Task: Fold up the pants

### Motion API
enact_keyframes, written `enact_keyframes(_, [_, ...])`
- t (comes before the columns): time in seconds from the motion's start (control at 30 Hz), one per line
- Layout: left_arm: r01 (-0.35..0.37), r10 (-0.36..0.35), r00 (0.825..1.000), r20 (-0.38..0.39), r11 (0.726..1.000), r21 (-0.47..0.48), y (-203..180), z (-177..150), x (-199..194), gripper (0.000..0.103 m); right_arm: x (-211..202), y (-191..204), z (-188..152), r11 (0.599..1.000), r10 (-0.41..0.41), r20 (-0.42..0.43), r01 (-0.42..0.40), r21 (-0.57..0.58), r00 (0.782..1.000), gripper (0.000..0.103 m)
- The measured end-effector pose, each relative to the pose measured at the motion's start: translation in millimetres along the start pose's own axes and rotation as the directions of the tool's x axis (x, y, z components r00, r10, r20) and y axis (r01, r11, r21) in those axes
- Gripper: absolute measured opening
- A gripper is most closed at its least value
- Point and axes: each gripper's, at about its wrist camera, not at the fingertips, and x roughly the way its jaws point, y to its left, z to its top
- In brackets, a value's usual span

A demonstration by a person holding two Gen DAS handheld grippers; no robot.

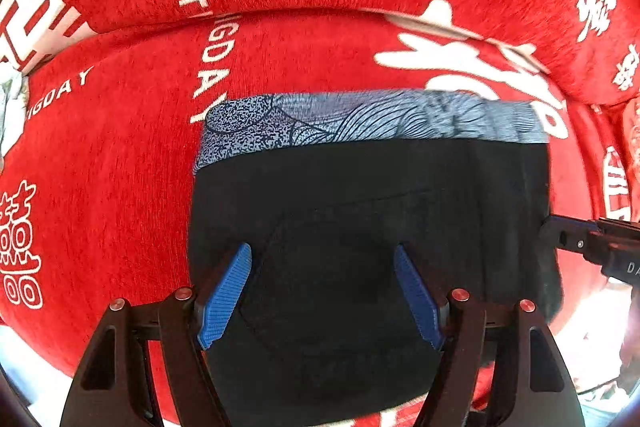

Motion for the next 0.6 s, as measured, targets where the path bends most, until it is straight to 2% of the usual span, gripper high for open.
enact_keyframes(0.03, [-0.005, 0.005, 1.000, 0.000, 1.000, 0.016, -3.4, 0.0, 0.9, 0.083, 5.2, -0.7, -0.7, 1.000, -0.006, -0.001, 0.006, 0.003, 1.000, 0.015])
enact_keyframes(0.07, [0.006, -0.006, 1.000, -0.002, 0.999, 0.046, -9.5, -0.1, 1.2, 0.096, 8.8, -3.4, -0.9, 1.000, -0.008, 0.002, 0.008, 0.014, 1.000, 0.015])
enact_keyframes(0.1, [0.007, -0.007, 1.000, -0.003, 0.998, 0.067, -14.2, -0.4, 2.3, 0.102, 10.1, -5.7, -0.4, 1.000, -0.005, 0.007, 0.005, 0.030, 1.000, 0.014])
enact_keyframes(0.23, [-0.079, 0.080, 0.997, 0.000, 0.988, 0.131, -28.3, -4.3, 14.2, 0.102, 6.9, -9.2, -0.3, 0.998, 0.012, 0.017, -0.013, 0.055, 1.000, 0.014])
enact_keyframes(0.47, [-0.073, 0.074, 0.997, -0.009, 0.992, 0.101, -25.2, -1.4, 20.8, 0.103, 3.9, -8.6, -1.4, 0.997, 0.002, 0.016, -0.003, 0.073, 1.000, 0.018])
enact_keyframes(0.6, [-0.089, 0.093, 0.995, -0.037, 0.991, 0.096, -28.2, 2.5, 20.1, 0.103, 4.4, -1.3, -0.9, 0.997, -0.031, -0.004, 0.031, 0.077, 1.000, 0.018])
